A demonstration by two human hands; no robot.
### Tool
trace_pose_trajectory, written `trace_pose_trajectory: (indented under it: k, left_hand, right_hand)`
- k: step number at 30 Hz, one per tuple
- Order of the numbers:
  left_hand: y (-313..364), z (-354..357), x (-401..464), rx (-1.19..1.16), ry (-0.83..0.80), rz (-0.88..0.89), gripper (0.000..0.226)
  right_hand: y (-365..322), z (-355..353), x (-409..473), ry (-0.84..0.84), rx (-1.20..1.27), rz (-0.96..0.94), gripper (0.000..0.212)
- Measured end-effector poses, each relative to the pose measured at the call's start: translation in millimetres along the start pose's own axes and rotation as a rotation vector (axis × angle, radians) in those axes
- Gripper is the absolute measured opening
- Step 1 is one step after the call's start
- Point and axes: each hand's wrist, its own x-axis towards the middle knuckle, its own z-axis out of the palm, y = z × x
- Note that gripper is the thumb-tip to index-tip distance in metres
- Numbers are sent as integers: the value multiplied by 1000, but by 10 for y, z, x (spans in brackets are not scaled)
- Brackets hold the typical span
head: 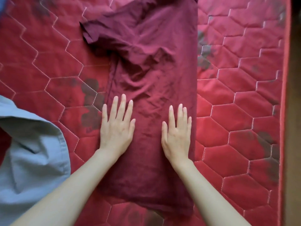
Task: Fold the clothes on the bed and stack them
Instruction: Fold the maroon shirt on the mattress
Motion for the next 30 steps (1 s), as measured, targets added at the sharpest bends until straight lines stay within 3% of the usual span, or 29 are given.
trace_pose_trajectory:
  k: [3,7,12,19,25,27,30]
  left_hand:
    - [175,-64,831,11,88,101,55]
    - [227,20,1608,49,14,111,55]
    - [-282,171,1649,-7,1,-131,60]
    - [-558,-5,1342,-142,17,-168,61]
    - [-1084,-339,1629,-410,429,-476,42]
    - [-1328,-456,1919,-535,411,-538,40]
    - [-1625,-555,2352,-609,163,-540,54]
  right_hand:
    - [-228,9,940,50,17,-41,53]
    - [-315,151,1776,-45,-104,-100,54]
    - [66,291,1708,-78,-151,2,55]
    - [-2,145,1569,-16,-38,61,53]
    - [-817,-20,2083,106,223,-344,51]
    - [-1139,-23,2255,79,240,-436,53]
    - [-1478,27,2423,-56,185,-489,56]
